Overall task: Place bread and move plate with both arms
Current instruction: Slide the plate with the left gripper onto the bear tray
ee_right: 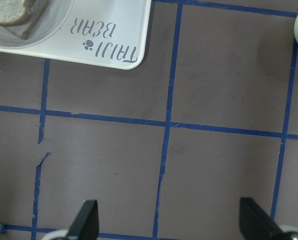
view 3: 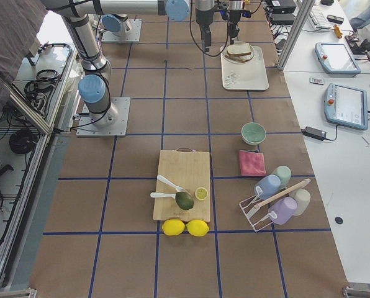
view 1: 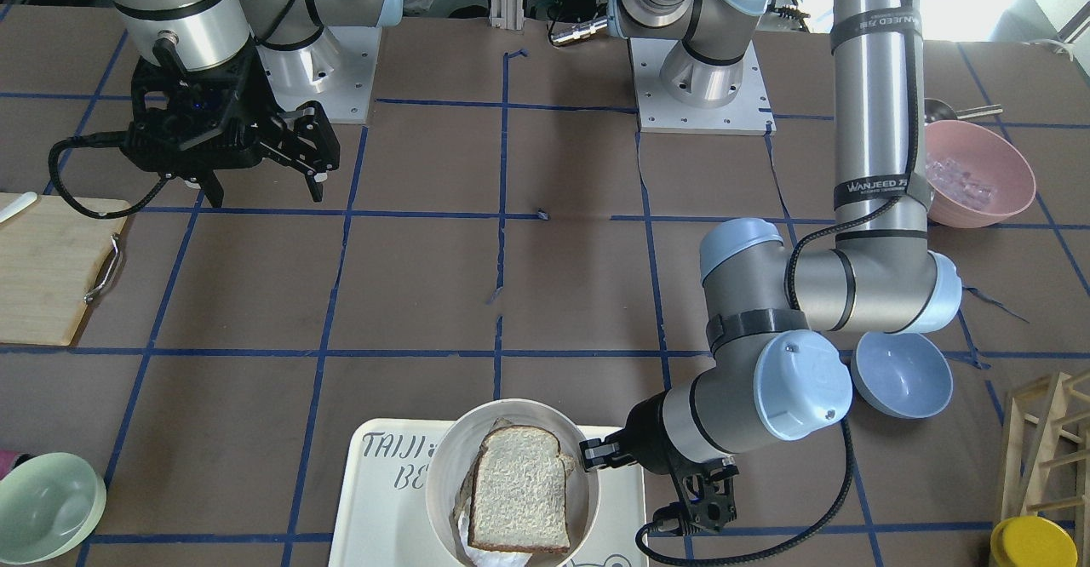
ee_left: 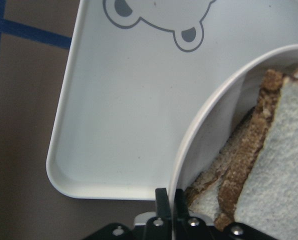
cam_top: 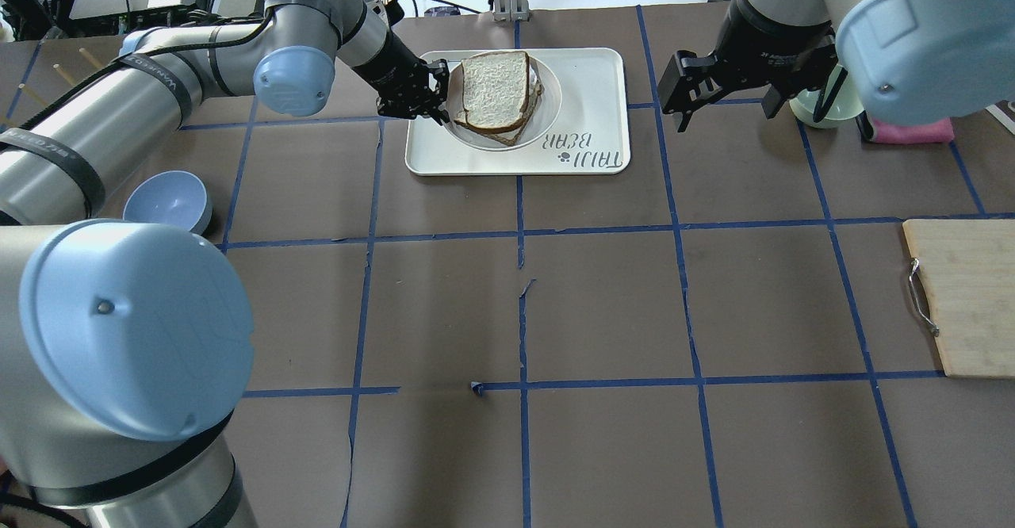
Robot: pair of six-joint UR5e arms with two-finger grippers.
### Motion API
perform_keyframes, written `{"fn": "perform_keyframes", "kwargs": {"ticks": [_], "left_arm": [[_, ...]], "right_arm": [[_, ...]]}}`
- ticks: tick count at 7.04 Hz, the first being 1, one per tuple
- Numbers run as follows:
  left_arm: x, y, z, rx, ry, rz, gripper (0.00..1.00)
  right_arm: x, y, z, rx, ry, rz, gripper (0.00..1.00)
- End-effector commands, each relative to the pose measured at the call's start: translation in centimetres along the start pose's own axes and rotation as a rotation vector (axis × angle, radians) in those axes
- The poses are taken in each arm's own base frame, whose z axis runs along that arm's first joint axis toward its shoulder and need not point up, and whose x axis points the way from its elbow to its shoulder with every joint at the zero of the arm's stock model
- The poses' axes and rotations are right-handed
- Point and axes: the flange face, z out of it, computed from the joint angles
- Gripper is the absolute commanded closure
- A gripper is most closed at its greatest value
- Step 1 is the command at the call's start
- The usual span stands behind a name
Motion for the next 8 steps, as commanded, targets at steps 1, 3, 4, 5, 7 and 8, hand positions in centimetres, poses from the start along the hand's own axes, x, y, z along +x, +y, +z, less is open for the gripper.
{"fn": "perform_keyframes", "kwargs": {"ticks": [1, 3, 4, 5, 7, 8], "left_arm": [[1.0, -0.9, 3.5, 0.007, 0.003, 0.005, 1.0], [0.7, -1.4, 4.6, 0.024, 0.01, -0.005, 1.0], [0.5, -1.5, 5.1, 0.019, 0.009, -0.006, 1.0], [0.7, -1.4, 5.1, 0.018, 0.008, 0.007, 0.77], [0.9, -1.3, 4.6, 0.021, 0.01, -0.004, 0.0], [1.5, -1.1, 2.7, 0.042, 0.006, 0.019, 0.0]], "right_arm": [[0.0, 0.0, 0.0, -0.001, 0.001, 0.0, 0.0], [0.0, 0.0, 0.0, -0.001, -0.001, 0.0, 0.0], [0.0, 0.0, 0.0, -0.001, -0.001, 0.0, 0.0], [0.0, 0.0, 0.0, -0.001, -0.001, 0.0, 0.0], [0.0, 0.0, 0.0, -0.001, -0.001, 0.0, 0.0], [0.0, 0.0, 0.0, -0.001, -0.001, 0.0, 0.0]]}}
